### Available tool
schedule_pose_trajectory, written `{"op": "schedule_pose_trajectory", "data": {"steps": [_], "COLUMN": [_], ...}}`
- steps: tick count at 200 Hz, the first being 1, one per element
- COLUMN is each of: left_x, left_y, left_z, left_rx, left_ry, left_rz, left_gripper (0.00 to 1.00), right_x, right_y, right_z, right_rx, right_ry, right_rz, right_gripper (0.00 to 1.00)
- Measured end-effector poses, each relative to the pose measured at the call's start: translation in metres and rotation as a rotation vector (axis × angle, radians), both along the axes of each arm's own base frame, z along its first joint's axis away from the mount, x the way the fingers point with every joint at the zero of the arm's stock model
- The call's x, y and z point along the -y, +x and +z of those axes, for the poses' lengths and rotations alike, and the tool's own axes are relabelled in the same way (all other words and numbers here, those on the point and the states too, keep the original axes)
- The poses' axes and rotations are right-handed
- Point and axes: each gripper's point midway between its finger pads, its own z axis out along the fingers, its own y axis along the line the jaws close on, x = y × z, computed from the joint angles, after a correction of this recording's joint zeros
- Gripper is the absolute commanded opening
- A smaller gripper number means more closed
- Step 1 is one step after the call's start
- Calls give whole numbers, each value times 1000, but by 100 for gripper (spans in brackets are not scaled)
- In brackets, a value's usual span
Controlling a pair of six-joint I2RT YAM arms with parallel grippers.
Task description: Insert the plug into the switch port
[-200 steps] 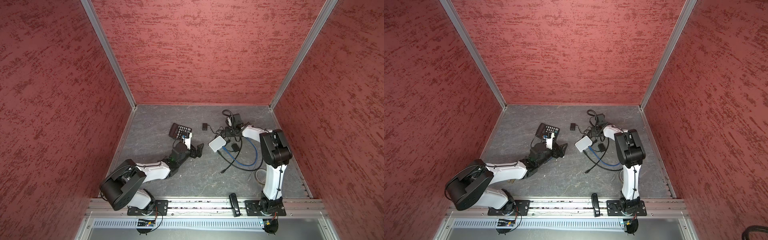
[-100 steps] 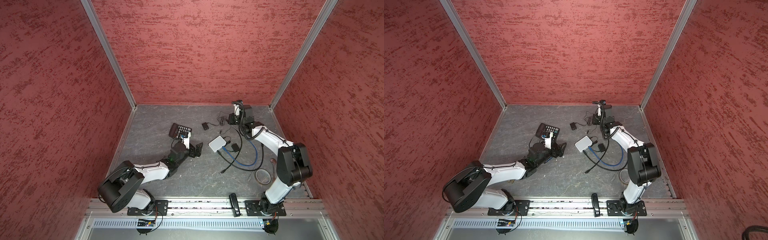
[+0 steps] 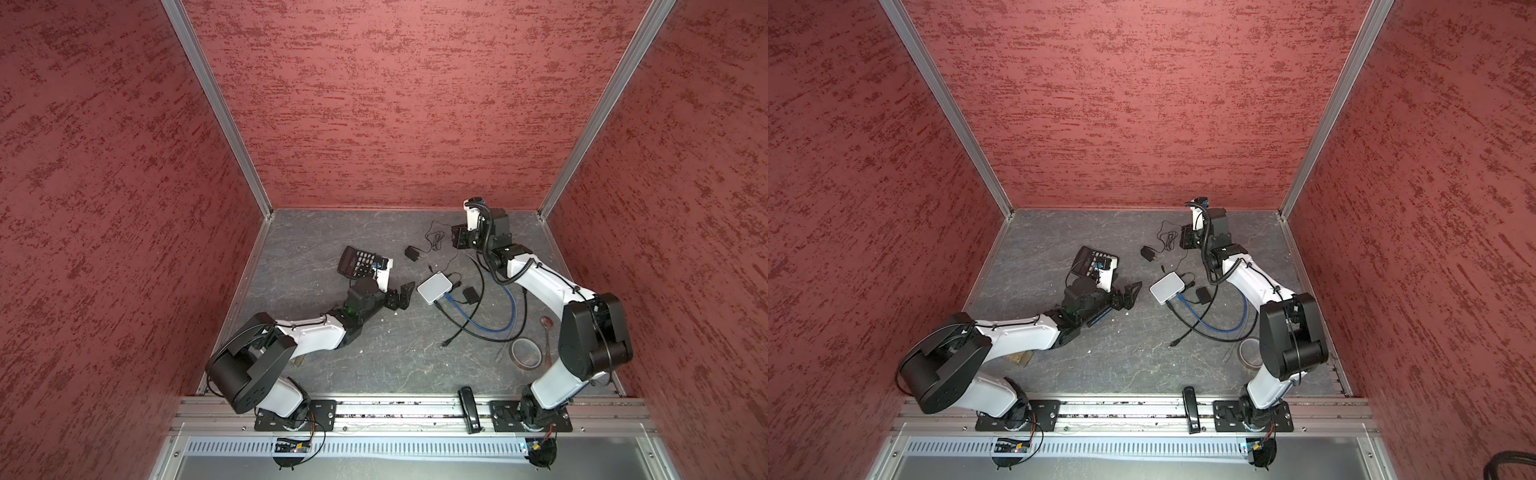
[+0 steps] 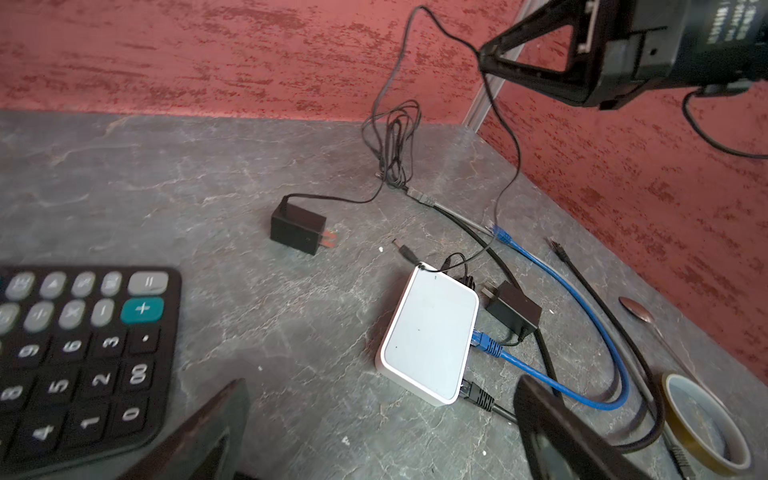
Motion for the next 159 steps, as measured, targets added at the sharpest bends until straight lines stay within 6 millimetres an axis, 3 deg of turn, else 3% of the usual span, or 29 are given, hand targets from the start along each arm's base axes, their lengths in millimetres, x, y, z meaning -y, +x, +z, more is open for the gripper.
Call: {"op": "schedule_pose_trajectory", "data": {"steps": [62, 159], "left_x": [61, 92], "left_y": [-7, 6], "left_z": [5, -27], "left_rx": [181, 180], "left_ry": [236, 362], "left_rz": [-240, -346], "left_gripper": [100, 94], "right_x": [-11, -18], "right_y": [-13, -28], "right_z": [-12, 10], "right_rx": [-64, -49], "right_ry": [25, 72], "right_rz": [53, 109], "right_gripper": [0, 0]}}
